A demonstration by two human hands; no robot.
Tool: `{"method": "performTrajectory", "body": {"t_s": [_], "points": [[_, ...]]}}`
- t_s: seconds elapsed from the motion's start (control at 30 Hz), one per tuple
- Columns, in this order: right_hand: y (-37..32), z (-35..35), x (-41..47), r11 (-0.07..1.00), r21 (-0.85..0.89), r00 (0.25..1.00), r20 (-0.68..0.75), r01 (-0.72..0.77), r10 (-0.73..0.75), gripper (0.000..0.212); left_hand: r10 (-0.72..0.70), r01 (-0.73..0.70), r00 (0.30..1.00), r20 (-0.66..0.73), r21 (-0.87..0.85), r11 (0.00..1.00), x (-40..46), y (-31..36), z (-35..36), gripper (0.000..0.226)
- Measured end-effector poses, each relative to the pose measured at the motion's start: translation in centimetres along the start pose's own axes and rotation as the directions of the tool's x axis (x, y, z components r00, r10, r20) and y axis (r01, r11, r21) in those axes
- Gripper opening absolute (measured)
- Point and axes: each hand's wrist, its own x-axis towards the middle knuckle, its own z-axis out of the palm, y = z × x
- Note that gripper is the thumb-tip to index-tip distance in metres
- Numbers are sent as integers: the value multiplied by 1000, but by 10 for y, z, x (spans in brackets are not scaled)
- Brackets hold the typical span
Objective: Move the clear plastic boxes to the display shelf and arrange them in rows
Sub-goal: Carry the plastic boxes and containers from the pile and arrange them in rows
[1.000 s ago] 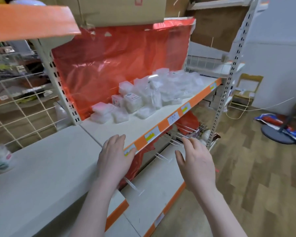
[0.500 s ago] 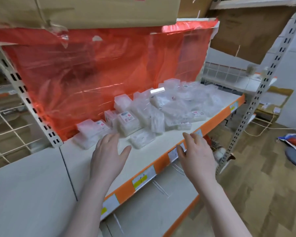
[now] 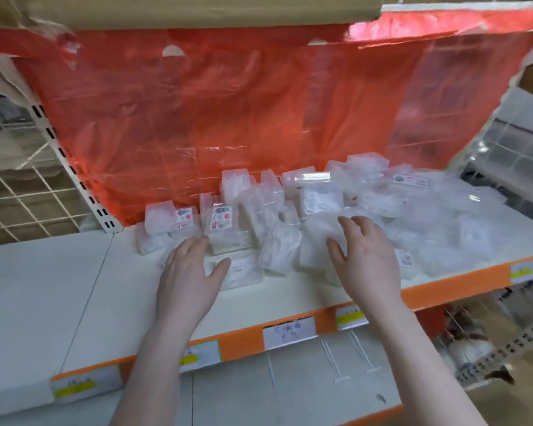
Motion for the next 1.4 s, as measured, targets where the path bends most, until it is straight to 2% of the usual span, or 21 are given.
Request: {"method": "performTrajectory", "body": {"t_s": [0.2, 0.33, 0.43, 0.7, 0.87, 1.17, 1.4], "points": [[16, 14, 25, 997, 34, 994, 87, 68, -70, 32, -113, 115, 993, -44, 45, 992, -9, 12, 2, 56], [17, 25, 29, 997, 22, 978, 194, 79, -81, 26, -134, 137, 990, -51, 58, 989, -5, 11, 1, 58], [14, 29, 29, 996, 37, 966, 245, 79, -86, 30, -144, 147, 988, -58, 48, 988, -4, 12, 1, 58], [-6, 17, 12, 999, 36, 964, 264, 19, -28, 34, -122, 125, 991, -51, 45, 991, 2, 6, 3, 57], [-11, 14, 18, 999, 34, 941, 338, -23, 10, 30, -89, 90, 995, -43, 28, 996, 9, 9, 2, 55], [-20, 6, 25, 994, -33, 875, 473, -101, 105, 49, -20, 22, 999, -32, 43, 999, 35, 14, 1, 55], [-18, -6, 23, 988, 24, 888, 443, -151, 125, 59, -22, 17, 999, 44, 111, 994, 68, 26, 15, 55]]}}
